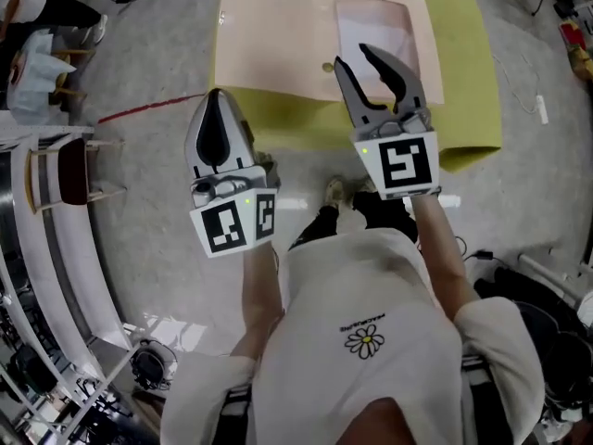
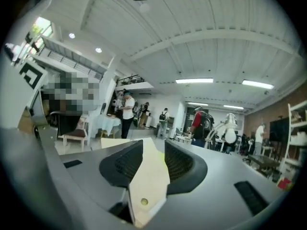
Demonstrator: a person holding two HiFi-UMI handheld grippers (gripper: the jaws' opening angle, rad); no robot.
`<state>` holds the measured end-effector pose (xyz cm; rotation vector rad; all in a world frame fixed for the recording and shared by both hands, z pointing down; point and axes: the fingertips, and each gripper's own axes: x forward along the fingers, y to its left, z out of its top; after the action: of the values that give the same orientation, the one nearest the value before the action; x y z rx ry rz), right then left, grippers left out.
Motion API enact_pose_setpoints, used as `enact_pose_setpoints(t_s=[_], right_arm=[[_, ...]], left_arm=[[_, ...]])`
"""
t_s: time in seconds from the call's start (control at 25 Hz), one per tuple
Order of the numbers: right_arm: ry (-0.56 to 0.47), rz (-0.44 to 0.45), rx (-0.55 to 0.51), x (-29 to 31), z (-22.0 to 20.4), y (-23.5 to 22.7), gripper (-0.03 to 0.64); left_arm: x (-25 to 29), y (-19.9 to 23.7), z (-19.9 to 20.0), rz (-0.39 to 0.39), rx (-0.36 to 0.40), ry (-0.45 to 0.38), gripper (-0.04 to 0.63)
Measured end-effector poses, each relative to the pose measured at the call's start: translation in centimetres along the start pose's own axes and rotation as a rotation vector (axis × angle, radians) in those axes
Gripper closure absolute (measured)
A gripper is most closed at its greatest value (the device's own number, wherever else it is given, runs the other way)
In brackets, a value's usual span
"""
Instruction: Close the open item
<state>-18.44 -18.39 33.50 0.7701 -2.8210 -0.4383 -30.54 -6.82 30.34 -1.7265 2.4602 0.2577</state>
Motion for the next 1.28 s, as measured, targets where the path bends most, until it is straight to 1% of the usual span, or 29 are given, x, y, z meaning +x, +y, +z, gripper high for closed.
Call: enact_pose_setpoints(t_s=[0.08,0.12,0.2,0.32,0.48,0.68,0.84,1.0,1.12,1.2,1.28], right_arm=[[0.011,0.064,-0.12,1.5,-0.4,2.2,0.485],[0.022,0.096,-0.142,2.0,-1.0,3.5,0.474],[0.036,0.152,-0.123,2.6,-1.9,5.9,0.436],[0.049,0.192,-0.084,3.7,-3.0,8.0,0.405],[0.054,0.241,-0.05,5.4,-4.0,10.5,0.394],[0.073,0.297,-0.082,6.2,-5.1,13.0,0.387],[0.103,0.306,-0.14,6.8,-6.3,14.2,0.385],[0.138,0.278,-0.186,7.8,-7.9,15.1,0.385],[0.176,0.252,-0.247,9.0,-9.9,16.0,0.385],[0.204,0.251,-0.279,9.5,-11.3,16.4,0.385],[0.226,0.25,-0.29,10.0,-12.2,16.6,0.387]], left_arm=[[-0.5,0.7,-1.4,0.023,-0.005,0.019,0.581],[-1.0,1.1,-2.1,0.034,-0.007,0.033,0.581],[-1.8,1.7,-3.0,0.05,-0.007,0.055,0.581],[-2.0,2.2,-3.3,0.064,0.003,0.056,0.581],[-2.4,4.0,-3.1,0.115,0.008,0.042,0.581],[-3.4,5.4,-3.9,0.154,0.008,0.056,0.581],[-3.8,6.0,-4.6,0.174,0.001,0.073,0.581],[-4.5,6.4,-5.2,0.184,-0.007,0.088,0.581],[-5.2,6.9,-5.8,0.198,-0.012,0.102,0.581],[-5.3,7.0,-6.3,0.205,-0.016,0.113,0.581],[-5.4,7.0,-6.7,0.212,-0.021,0.122,0.581]])
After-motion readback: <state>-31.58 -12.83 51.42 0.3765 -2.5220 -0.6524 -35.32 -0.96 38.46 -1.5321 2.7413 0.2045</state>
